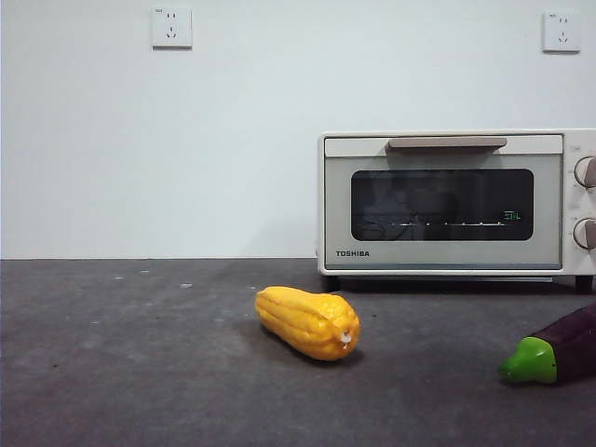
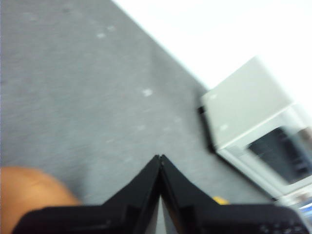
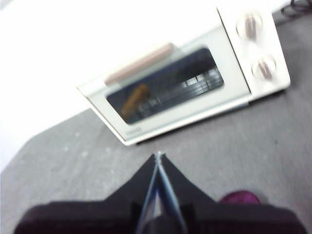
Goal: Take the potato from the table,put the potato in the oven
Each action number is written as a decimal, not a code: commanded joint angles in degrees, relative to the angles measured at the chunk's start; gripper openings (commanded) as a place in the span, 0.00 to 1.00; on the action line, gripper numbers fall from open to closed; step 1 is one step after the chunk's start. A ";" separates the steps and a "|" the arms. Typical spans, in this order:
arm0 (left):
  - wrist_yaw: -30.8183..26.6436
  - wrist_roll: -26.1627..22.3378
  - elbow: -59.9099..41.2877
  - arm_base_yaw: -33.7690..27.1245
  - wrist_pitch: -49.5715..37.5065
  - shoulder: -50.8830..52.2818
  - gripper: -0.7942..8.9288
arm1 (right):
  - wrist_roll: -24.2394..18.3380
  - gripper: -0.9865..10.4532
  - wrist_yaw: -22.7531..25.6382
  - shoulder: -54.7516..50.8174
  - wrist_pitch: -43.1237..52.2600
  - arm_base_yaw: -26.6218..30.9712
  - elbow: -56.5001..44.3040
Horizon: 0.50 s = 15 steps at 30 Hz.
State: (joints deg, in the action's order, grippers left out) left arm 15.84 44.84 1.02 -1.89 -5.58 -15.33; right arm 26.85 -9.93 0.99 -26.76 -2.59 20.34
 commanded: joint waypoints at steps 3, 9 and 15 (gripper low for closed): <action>1.75 9.07 1.97 -0.09 -1.36 -3.06 0.08 | -0.42 0.08 -0.17 2.84 -3.08 0.00 4.17; 4.09 6.51 9.88 0.07 -1.36 -10.58 0.08 | -4.24 0.08 -0.15 10.40 -6.27 0.00 9.99; 4.72 -3.02 20.83 1.07 -1.38 -22.60 0.08 | -6.23 0.09 -0.09 19.23 -7.91 0.00 16.04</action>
State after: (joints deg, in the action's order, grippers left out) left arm 20.16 46.00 20.93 -1.21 -6.63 -36.29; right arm 21.74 -9.93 19.73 -34.83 -2.59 35.70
